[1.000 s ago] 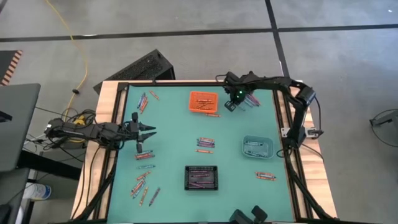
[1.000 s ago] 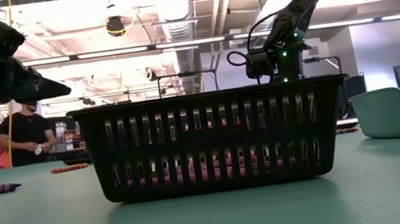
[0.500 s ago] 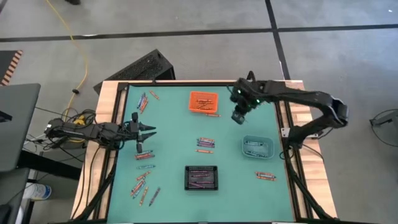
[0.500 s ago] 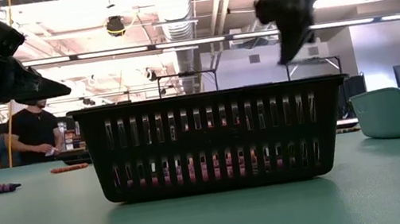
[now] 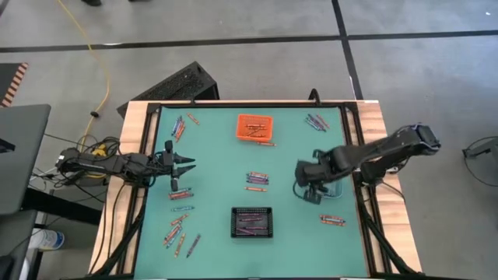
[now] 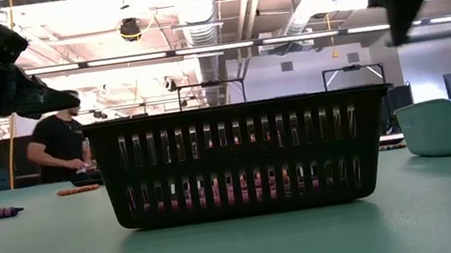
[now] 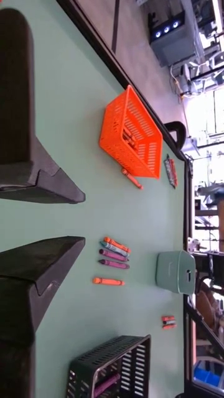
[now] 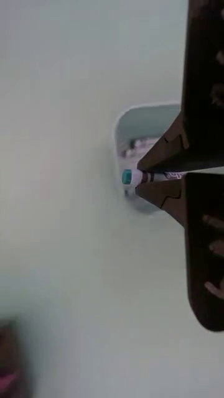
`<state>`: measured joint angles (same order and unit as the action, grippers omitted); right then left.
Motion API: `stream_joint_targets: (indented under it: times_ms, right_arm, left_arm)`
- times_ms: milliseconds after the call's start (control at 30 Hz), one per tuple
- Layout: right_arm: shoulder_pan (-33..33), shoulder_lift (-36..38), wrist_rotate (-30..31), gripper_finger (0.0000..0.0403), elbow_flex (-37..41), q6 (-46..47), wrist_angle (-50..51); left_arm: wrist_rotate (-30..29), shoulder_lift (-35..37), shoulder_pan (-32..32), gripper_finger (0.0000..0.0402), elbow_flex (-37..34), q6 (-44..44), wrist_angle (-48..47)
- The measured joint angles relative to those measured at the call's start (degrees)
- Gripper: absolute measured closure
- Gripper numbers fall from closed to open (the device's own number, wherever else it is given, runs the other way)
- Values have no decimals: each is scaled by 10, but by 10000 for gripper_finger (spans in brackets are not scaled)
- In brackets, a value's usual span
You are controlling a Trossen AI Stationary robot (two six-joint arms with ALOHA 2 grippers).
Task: Sort crayons
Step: Put the blue crayon into the blue bin, then put the orange crayon into the orange bin
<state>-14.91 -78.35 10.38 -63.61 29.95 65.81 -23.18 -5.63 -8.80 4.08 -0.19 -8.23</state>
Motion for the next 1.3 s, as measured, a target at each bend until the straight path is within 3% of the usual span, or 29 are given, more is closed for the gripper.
stream_joint_targets:
  times_ms: [200, 400, 733, 967, 1133, 1300]
  right_arm:
    - [-20, -10, 7, 389, 77, 19, -12]
    - [-17, -6, 17, 356, 99, 13, -11]
    - [-15, -6, 13, 326, 90, 26, -11]
    - [-20, -6, -66, 325, 39, 98, -31]
    - [-60, -7, -73, 325, 32, 115, -158]
    - [-89, -45, -42, 325, 31, 18, -430]
  left_arm:
    - [0, 0, 0, 316, 0, 0, 0]
    - [0, 0, 0, 316, 0, 0, 0]
    - [0, 0, 0, 316, 0, 0, 0]
    - [0, 0, 0, 316, 0, 0, 0]
    - [0, 0, 0, 316, 0, 0, 0]
    - [0, 0, 0, 316, 0, 0, 0]
